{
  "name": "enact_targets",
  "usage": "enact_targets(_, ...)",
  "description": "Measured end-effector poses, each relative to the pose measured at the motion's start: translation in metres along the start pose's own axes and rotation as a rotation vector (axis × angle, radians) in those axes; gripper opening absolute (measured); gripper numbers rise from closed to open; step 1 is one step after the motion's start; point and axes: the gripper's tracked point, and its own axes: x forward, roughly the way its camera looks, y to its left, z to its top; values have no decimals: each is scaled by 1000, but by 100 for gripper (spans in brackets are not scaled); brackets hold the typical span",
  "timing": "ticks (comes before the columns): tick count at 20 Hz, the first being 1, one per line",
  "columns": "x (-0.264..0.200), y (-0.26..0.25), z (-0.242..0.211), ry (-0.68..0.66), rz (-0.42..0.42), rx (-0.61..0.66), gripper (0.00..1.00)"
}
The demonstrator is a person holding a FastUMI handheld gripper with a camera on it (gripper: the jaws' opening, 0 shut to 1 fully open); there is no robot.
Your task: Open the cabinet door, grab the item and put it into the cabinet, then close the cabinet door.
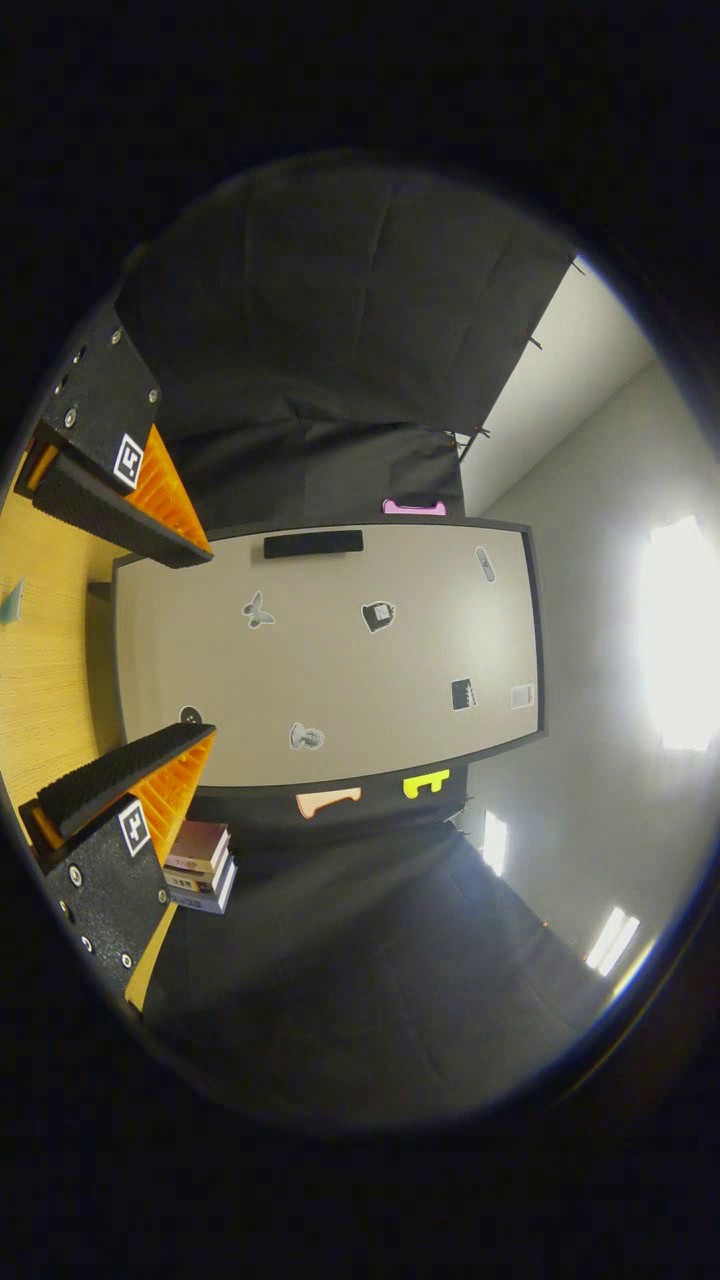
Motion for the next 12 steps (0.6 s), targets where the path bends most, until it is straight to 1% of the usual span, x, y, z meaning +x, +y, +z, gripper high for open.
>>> enact_targets(3,33,12,20,-32,17,14,96)
enact_targets(7,77,36,38,-47,60,25,96)
enact_targets(12,132,68,40,-24,110,8,96)
